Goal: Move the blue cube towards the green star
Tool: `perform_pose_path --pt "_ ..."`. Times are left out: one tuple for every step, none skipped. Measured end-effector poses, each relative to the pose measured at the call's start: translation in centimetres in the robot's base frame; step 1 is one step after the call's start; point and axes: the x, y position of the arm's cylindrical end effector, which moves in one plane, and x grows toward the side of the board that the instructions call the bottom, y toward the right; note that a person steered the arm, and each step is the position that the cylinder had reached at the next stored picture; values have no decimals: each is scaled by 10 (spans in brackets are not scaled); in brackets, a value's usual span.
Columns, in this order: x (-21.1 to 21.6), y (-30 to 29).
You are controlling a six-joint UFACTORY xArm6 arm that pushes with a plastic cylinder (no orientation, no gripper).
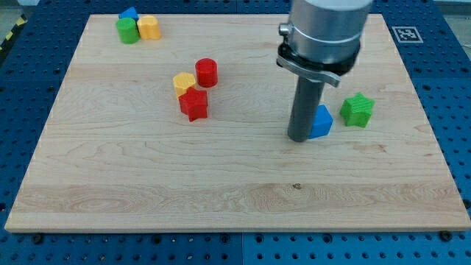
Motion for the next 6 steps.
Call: perform_pose_path --pt "17 19" --pt "16 31" --pt "11 31" --pt "-2 31" --pt "-11 31" --pt "-22 31"
